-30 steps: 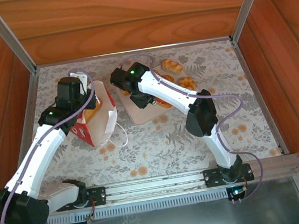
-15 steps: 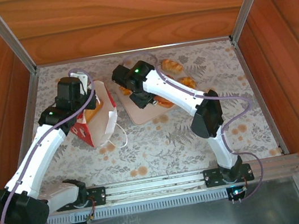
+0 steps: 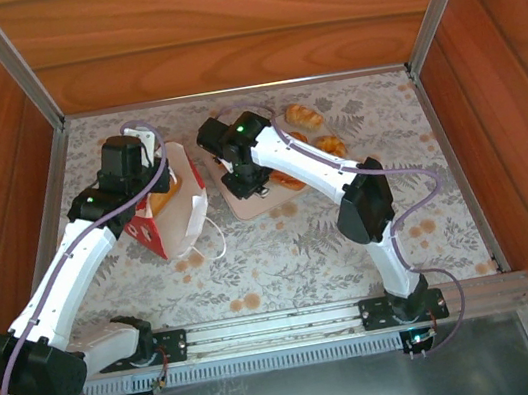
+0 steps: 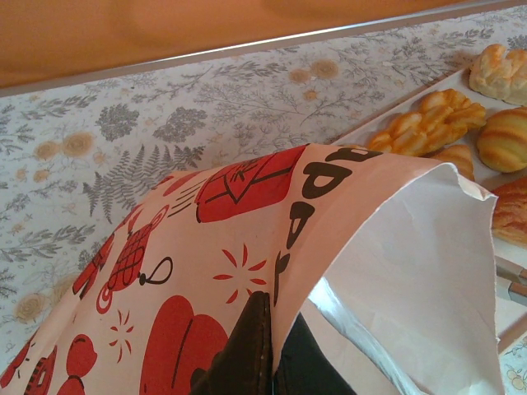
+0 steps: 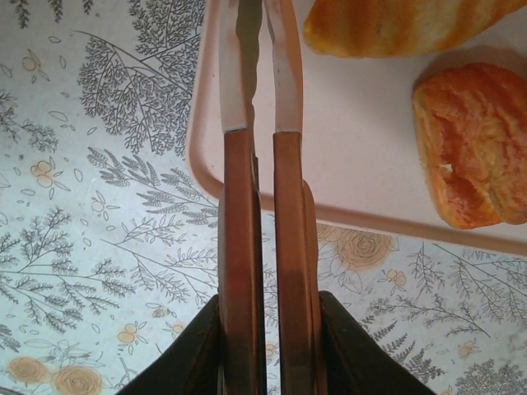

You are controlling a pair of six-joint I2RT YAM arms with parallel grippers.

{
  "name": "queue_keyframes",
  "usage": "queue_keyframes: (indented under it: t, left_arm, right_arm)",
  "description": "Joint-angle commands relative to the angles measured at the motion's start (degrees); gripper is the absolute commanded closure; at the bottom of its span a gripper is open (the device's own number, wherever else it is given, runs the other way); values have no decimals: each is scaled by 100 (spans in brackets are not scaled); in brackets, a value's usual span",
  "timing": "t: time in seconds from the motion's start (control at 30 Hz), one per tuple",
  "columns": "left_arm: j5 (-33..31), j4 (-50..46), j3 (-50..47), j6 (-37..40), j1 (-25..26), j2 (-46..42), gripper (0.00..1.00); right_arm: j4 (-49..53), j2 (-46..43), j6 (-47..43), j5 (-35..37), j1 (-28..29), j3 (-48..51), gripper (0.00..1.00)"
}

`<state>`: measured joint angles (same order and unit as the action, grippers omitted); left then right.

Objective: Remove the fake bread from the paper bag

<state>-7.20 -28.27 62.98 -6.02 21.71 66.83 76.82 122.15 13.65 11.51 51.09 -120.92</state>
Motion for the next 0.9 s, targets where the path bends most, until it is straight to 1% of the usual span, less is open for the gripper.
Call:
queue_keyframes:
  t: [0.0,0.33,0.6,0.87]
  left_arm:
    - [-9,127,31,-48,-49,-80,100]
    - [-8,130,31,-66,-50,-57,100]
    - [11,138,44,-75,-45,-27,100]
    - [-9,138,12,-75,-45,-57,100]
  right_arm:
    - [81,124,131,-237,9,106,72]
    - [-156,316,217,-486,-255,339,74]
    - [-190,415,309,-351,-474,438,74]
    - [-356,321,487,-278,-661,456,74]
